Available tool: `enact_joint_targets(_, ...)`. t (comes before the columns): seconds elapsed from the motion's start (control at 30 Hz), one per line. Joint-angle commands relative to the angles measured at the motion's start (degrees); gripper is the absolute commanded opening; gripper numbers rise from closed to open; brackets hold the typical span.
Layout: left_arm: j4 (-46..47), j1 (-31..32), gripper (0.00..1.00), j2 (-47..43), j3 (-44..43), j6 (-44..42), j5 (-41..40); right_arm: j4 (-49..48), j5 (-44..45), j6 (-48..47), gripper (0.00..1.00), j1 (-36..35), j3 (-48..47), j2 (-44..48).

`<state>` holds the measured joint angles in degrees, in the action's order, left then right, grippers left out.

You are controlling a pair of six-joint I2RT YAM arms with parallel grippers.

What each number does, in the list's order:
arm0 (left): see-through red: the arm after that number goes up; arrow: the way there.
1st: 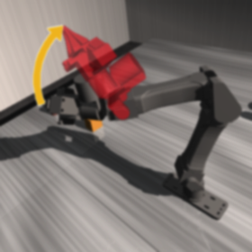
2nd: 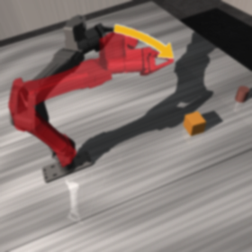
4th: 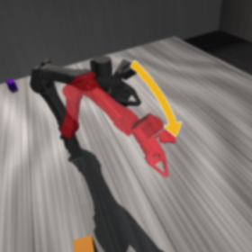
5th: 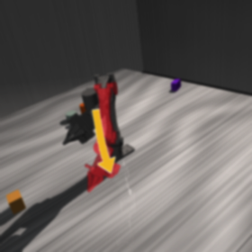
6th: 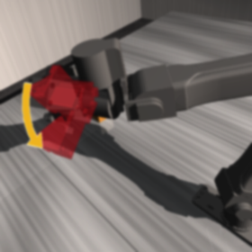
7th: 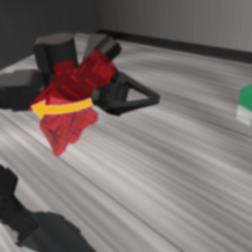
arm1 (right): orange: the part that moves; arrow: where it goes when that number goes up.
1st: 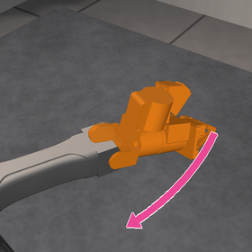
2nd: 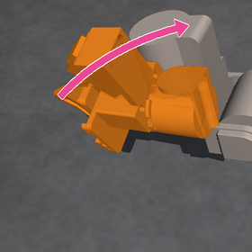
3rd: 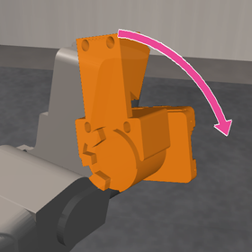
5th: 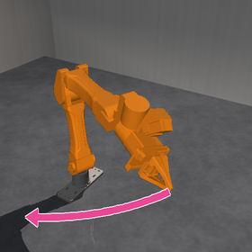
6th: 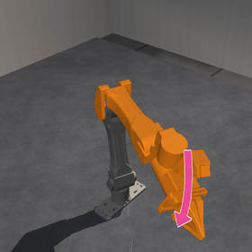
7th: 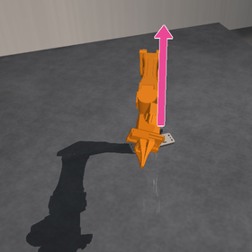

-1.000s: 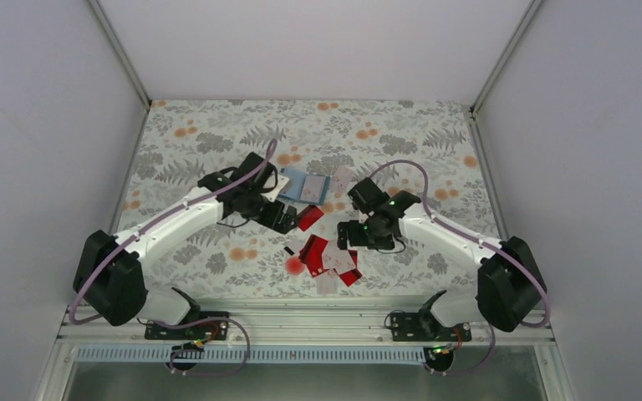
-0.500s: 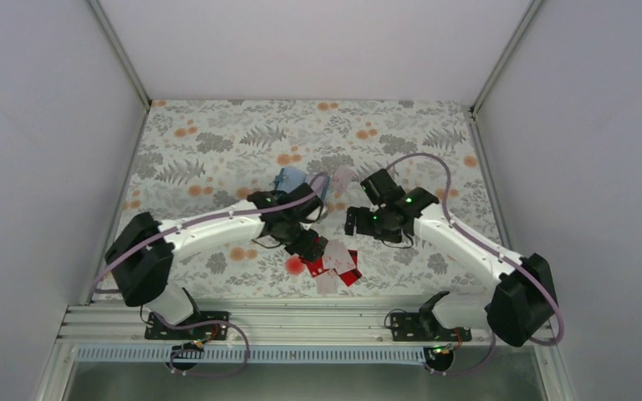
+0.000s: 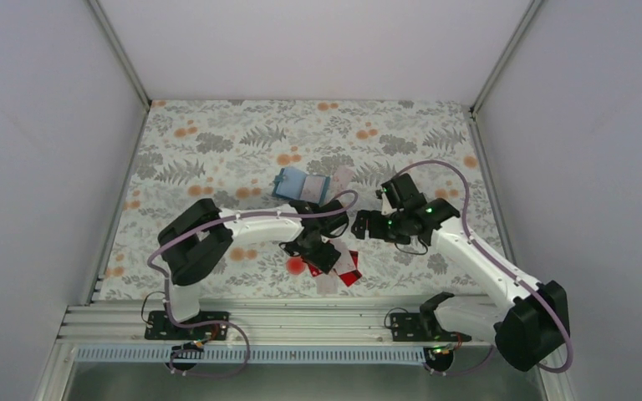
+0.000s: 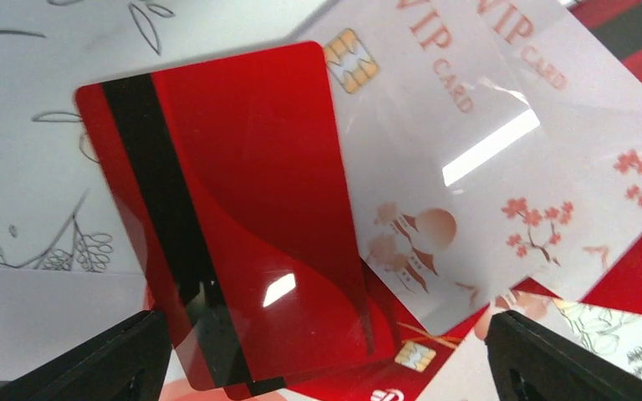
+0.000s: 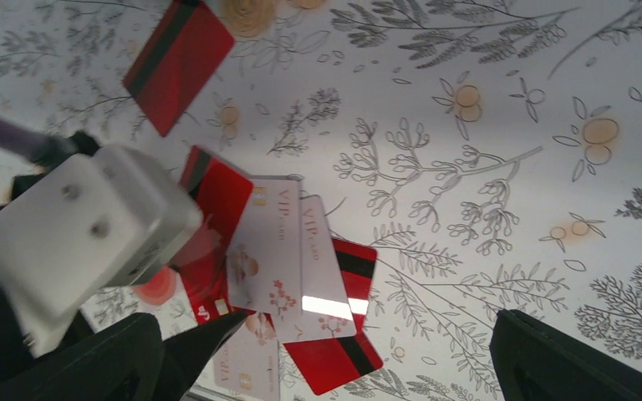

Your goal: Put the credit cards into the card holder

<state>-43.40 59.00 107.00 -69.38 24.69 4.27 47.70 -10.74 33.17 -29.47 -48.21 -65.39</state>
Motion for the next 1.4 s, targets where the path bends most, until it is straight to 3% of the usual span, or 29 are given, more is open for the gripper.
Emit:
enact_joint_targets(0.0, -1.7, -0.3, 0.93, 2.9, -1.9, -0.8, -2.6, -1.5, -3.0, -2.7, 0.99, 0.8, 1.2, 2.4)
enact_joint_targets(0.37, -4.2, -0.6, 0.78, 0.4, -0.5, -0.5, -5.1, -2.0, -4.1, -4.6, 0.99, 1.0, 1.6, 1.1)
enact_joint_targets(0.53, -2.2, -1.0, 0.76, 0.6, 1.7, -1.3, -3.2, -2.4, -4.6, -4.5, 0.99, 1.1, 1.6, 0.6)
enact_joint_targets(0.83, 1.6, -1.0, 0.51, 2.2, 1.9, -2.5, -1.4, -1.7, -3.7, -4.4, 0.99, 1.2, 1.4, 0.6)
enact_joint_targets(1.37, -1.7, -0.9, 0.47, -1.9, -3.3, -1.2, -4.3, -1.0, -4.1, -3.5, 0.99, 1.3, 0.4, 3.4)
